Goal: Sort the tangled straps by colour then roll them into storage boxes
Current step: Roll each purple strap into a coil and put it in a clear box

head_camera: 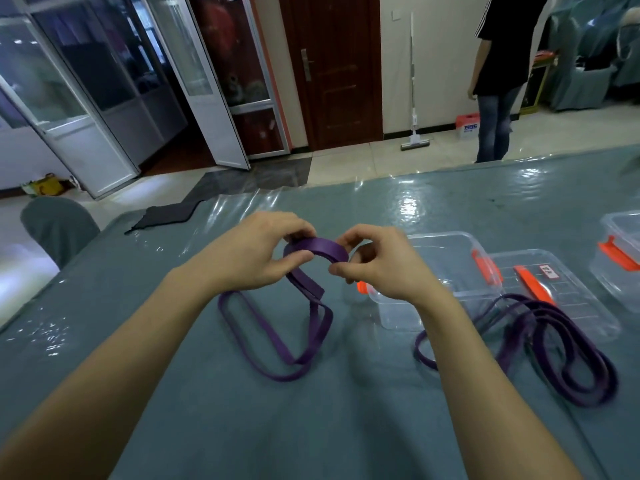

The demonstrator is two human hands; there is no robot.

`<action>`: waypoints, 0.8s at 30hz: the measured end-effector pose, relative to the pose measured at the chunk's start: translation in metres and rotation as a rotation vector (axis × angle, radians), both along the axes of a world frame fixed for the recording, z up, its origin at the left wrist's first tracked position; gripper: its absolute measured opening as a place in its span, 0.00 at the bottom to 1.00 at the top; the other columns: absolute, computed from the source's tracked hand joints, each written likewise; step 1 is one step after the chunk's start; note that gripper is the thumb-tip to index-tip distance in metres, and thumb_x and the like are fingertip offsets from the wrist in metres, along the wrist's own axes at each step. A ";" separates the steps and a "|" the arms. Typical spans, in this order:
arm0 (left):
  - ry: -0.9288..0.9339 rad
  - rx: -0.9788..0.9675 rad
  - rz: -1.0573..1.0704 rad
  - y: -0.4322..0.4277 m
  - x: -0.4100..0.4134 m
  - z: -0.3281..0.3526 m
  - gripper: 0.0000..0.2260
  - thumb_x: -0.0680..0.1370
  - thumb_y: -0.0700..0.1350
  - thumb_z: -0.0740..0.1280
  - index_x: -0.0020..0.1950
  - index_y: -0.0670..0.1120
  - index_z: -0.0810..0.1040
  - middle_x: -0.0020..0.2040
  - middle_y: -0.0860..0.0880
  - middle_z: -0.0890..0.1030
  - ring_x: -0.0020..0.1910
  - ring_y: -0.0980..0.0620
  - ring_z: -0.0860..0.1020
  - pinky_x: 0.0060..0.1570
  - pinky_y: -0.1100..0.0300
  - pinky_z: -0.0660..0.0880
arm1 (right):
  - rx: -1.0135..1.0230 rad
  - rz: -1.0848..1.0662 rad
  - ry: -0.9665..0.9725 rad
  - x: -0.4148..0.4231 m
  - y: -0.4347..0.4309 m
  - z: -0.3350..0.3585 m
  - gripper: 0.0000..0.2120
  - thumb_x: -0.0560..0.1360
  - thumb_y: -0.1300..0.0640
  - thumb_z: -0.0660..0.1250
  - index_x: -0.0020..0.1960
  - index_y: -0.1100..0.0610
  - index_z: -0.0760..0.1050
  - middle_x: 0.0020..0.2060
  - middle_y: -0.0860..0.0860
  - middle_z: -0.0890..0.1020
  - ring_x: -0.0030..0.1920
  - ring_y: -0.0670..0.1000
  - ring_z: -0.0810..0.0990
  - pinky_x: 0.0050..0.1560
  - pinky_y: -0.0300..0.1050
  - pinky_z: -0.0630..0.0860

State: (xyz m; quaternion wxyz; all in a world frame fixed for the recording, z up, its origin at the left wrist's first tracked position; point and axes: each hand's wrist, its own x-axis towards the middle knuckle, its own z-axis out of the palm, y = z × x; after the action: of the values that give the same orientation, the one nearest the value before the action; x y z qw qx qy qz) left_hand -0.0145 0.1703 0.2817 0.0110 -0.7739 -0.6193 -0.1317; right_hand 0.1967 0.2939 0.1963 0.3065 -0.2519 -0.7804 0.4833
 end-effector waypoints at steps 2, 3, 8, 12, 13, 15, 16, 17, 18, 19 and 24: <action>-0.061 0.016 -0.015 -0.002 0.000 0.003 0.09 0.82 0.49 0.76 0.61 0.48 0.86 0.51 0.53 0.86 0.51 0.54 0.84 0.57 0.51 0.81 | 0.042 -0.014 0.001 -0.001 -0.001 0.001 0.15 0.69 0.56 0.86 0.52 0.52 0.85 0.46 0.48 0.85 0.37 0.50 0.87 0.45 0.52 0.86; -0.072 0.014 -0.020 -0.002 0.000 0.004 0.09 0.81 0.49 0.76 0.60 0.48 0.87 0.51 0.54 0.87 0.50 0.54 0.84 0.57 0.52 0.82 | 0.091 -0.029 -0.024 -0.001 -0.001 0.001 0.15 0.69 0.53 0.87 0.52 0.51 0.86 0.49 0.47 0.82 0.38 0.49 0.86 0.45 0.48 0.85; -0.067 -0.015 -0.036 0.001 0.004 0.006 0.11 0.80 0.49 0.78 0.61 0.48 0.87 0.51 0.55 0.87 0.51 0.55 0.85 0.57 0.53 0.83 | 0.143 0.000 -0.083 0.003 -0.006 -0.001 0.12 0.73 0.55 0.84 0.52 0.52 0.85 0.35 0.51 0.84 0.36 0.50 0.87 0.46 0.56 0.85; -0.301 -0.064 -0.015 0.003 0.001 0.009 0.13 0.79 0.49 0.79 0.63 0.47 0.87 0.54 0.54 0.89 0.54 0.53 0.87 0.61 0.55 0.83 | -0.114 0.038 0.292 0.012 -0.009 -0.002 0.11 0.73 0.66 0.82 0.51 0.59 0.83 0.32 0.55 0.81 0.37 0.60 0.89 0.46 0.58 0.87; -0.351 -0.087 -0.007 0.003 0.001 0.008 0.15 0.79 0.49 0.79 0.64 0.47 0.87 0.55 0.54 0.89 0.55 0.53 0.87 0.62 0.55 0.83 | -0.184 0.054 0.383 0.013 -0.011 -0.001 0.11 0.73 0.67 0.81 0.51 0.60 0.82 0.33 0.56 0.80 0.37 0.63 0.89 0.45 0.56 0.87; -0.393 -0.119 -0.012 0.005 0.004 0.003 0.17 0.77 0.48 0.79 0.66 0.45 0.86 0.56 0.53 0.89 0.56 0.54 0.88 0.64 0.56 0.83 | -0.258 0.068 0.476 0.014 -0.013 -0.001 0.11 0.74 0.69 0.79 0.53 0.62 0.81 0.36 0.60 0.79 0.38 0.64 0.89 0.46 0.52 0.86; -0.411 -0.127 -0.019 0.005 0.005 -0.001 0.18 0.77 0.46 0.79 0.66 0.45 0.86 0.56 0.52 0.89 0.56 0.54 0.88 0.64 0.56 0.83 | -0.270 0.060 0.498 0.013 -0.015 -0.001 0.11 0.75 0.71 0.78 0.53 0.63 0.80 0.38 0.62 0.79 0.39 0.63 0.89 0.47 0.51 0.86; -0.434 -0.122 -0.024 0.006 0.007 -0.005 0.18 0.77 0.46 0.79 0.66 0.45 0.86 0.56 0.52 0.89 0.57 0.54 0.88 0.64 0.56 0.83 | -0.282 0.046 0.518 0.011 -0.017 -0.002 0.10 0.76 0.72 0.76 0.54 0.64 0.78 0.40 0.63 0.78 0.39 0.61 0.89 0.49 0.50 0.86; -0.463 -0.108 -0.027 0.006 0.008 -0.008 0.17 0.77 0.45 0.79 0.66 0.45 0.86 0.56 0.52 0.89 0.56 0.53 0.88 0.64 0.56 0.83 | -0.305 0.037 0.539 0.009 -0.019 -0.003 0.11 0.76 0.72 0.75 0.54 0.64 0.77 0.42 0.64 0.78 0.39 0.59 0.89 0.50 0.51 0.86; -0.506 -0.092 -0.027 0.007 0.008 -0.012 0.17 0.78 0.45 0.79 0.65 0.45 0.86 0.56 0.51 0.89 0.56 0.52 0.88 0.64 0.55 0.83 | -0.338 0.035 0.563 0.007 -0.021 -0.003 0.12 0.76 0.72 0.75 0.55 0.64 0.76 0.43 0.64 0.78 0.39 0.58 0.89 0.51 0.51 0.85; -0.841 -0.033 0.000 0.007 0.010 -0.023 0.15 0.74 0.46 0.79 0.61 0.47 0.86 0.56 0.46 0.90 0.56 0.45 0.88 0.63 0.53 0.84 | -0.564 0.097 0.775 -0.008 -0.030 -0.006 0.13 0.72 0.69 0.70 0.54 0.62 0.74 0.42 0.59 0.84 0.37 0.55 0.87 0.48 0.46 0.84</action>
State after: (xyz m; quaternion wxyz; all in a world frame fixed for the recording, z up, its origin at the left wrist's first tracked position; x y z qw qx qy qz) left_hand -0.0042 0.1771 0.2591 -0.2552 -0.6526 -0.5720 -0.4263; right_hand 0.1886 0.2637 0.1904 0.4718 -0.0900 -0.4581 0.7479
